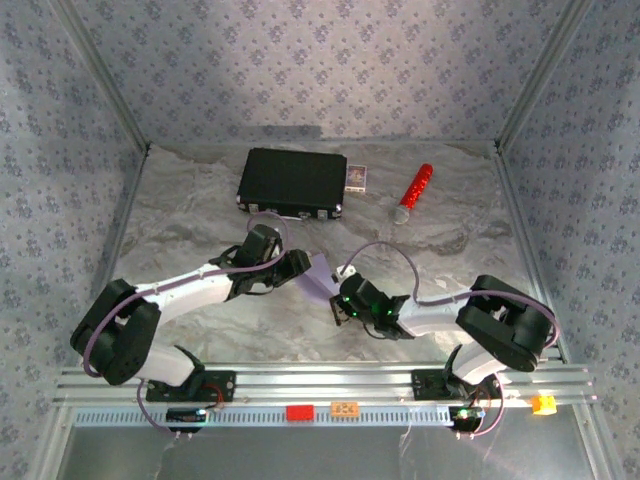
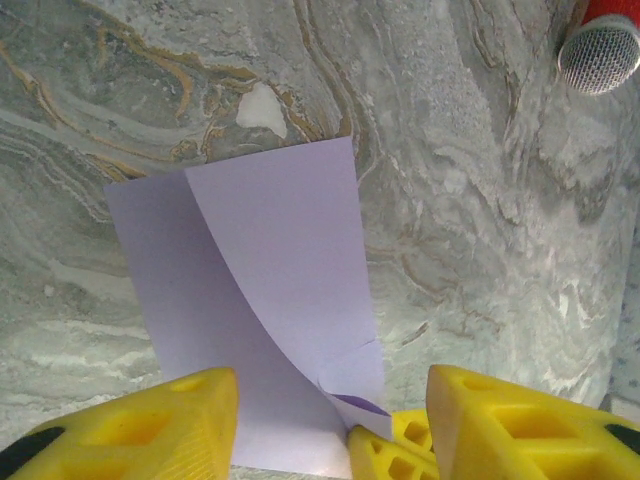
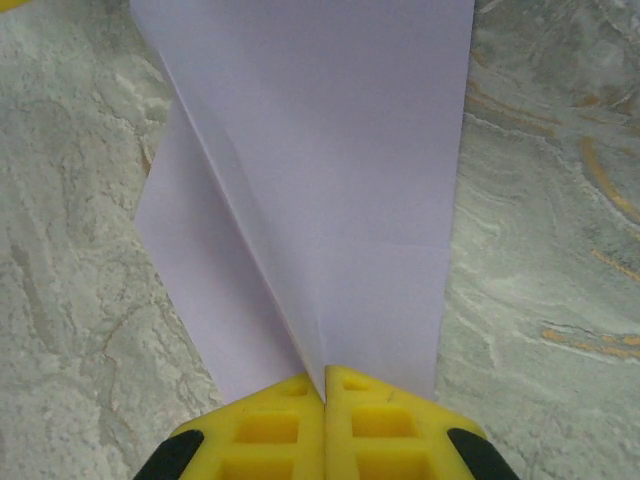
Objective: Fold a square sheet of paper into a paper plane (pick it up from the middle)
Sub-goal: Fourth fold the wing at the center of the table.
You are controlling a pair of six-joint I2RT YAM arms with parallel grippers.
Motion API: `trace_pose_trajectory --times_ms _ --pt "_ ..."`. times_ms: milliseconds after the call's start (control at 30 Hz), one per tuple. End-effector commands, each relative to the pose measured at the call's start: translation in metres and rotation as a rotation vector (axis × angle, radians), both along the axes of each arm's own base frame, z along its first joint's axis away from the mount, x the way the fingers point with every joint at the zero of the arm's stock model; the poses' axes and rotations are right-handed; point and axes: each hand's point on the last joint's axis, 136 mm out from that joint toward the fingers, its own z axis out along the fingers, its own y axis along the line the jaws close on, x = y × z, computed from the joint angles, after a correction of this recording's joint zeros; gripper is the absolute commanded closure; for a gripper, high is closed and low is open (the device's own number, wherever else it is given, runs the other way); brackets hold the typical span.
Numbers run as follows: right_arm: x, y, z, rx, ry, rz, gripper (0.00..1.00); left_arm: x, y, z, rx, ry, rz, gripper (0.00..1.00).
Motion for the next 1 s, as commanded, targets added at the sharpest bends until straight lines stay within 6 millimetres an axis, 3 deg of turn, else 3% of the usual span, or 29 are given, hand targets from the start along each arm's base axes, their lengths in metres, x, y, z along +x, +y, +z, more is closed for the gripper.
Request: trace_pose_trajectory --times_ms 0,400,967 --pt "-0.004 0.007 -0.004 0.073 0.109 0.0 0.92 0.001 0.002 0.004 0.001 -0.014 0.002 0.56" --pt "-0.005 0.013 0.003 0.278 0.259 -0.006 0.92 0.001 0.0 0.001 -0.008 -0.006 -0.003 0.71" --pt "-0.006 0.006 -0.008 0.347 0.337 -0.051 0.92 -0.001 -0.004 -0.007 -0.018 0.015 -0.015 0.81"
